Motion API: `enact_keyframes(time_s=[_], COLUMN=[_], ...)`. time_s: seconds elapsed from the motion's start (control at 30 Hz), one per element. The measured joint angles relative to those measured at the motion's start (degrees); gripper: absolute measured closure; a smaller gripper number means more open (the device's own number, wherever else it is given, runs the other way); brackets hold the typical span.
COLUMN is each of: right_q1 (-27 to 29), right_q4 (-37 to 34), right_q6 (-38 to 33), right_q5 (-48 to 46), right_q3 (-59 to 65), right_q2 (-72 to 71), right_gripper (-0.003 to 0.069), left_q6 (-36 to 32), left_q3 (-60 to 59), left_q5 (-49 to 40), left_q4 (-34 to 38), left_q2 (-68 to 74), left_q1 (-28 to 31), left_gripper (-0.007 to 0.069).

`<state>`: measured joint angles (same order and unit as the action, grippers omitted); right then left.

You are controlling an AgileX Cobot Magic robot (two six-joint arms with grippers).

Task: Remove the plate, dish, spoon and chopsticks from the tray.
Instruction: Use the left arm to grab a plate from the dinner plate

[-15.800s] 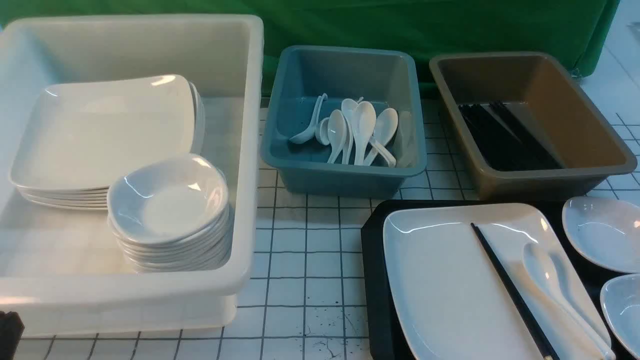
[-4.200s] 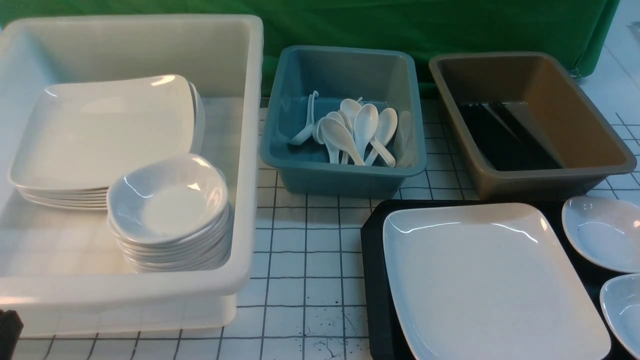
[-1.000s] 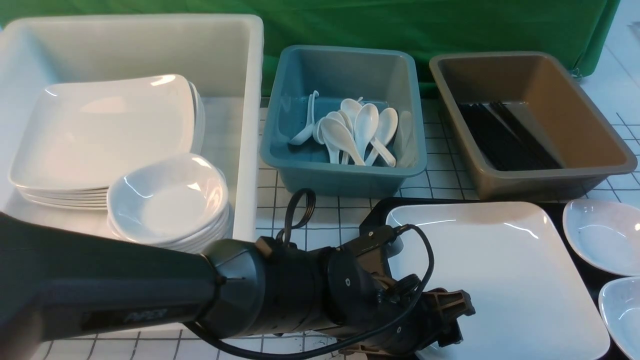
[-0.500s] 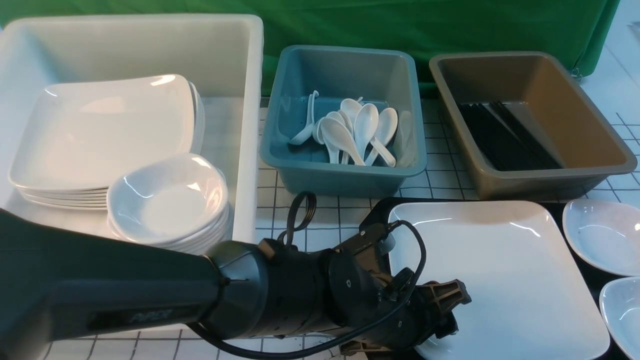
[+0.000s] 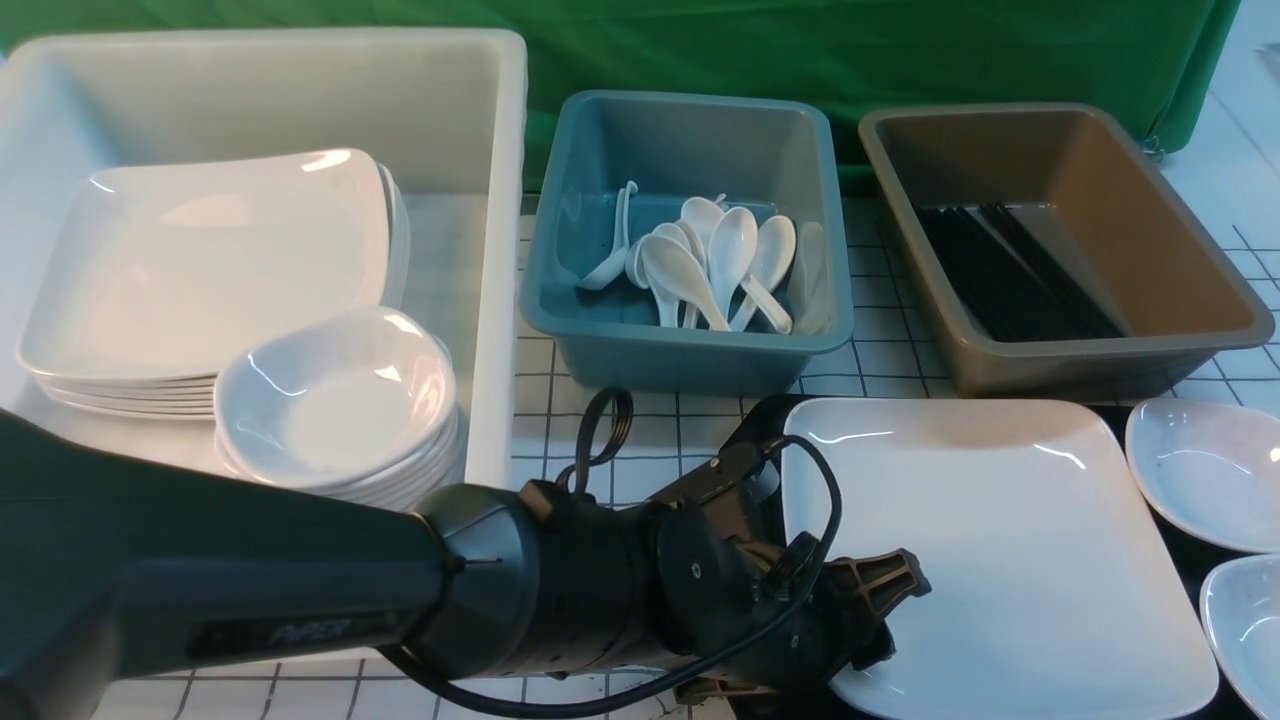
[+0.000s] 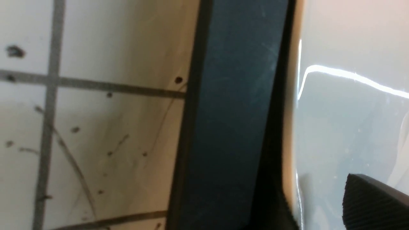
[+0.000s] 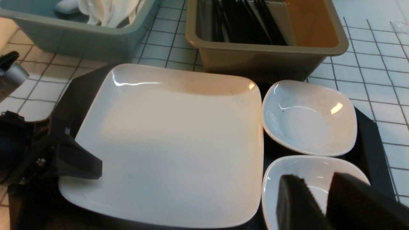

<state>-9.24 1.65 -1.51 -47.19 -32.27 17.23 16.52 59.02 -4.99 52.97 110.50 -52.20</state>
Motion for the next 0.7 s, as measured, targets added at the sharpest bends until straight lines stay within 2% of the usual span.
enact_keyframes(time_s=[0.47, 0.57, 0.7], right_q1=[0.0, 0.0, 0.0], right_q4=[0.0, 0.0, 0.0], right_q6=[0.0, 0.0, 0.0], right_q5=[0.2, 0.2, 0.3], right_q3=[0.0, 0.0, 0.0], right_q2=[0.0, 0.0, 0.0], right_gripper=[0.0464, 0.0461, 0.0461], left_q6=[0.2, 0.3, 0.7], left_q3=[0.1, 0.1, 0.1], left_q5=[2.0, 2.0, 2.4], left_q4=[0.2, 0.2, -0.6], left_q2=[1.2, 1.4, 1.7], left_q1=[0.1, 0.1, 0.2], left_gripper=[0.0326, 0.0407, 0.0556])
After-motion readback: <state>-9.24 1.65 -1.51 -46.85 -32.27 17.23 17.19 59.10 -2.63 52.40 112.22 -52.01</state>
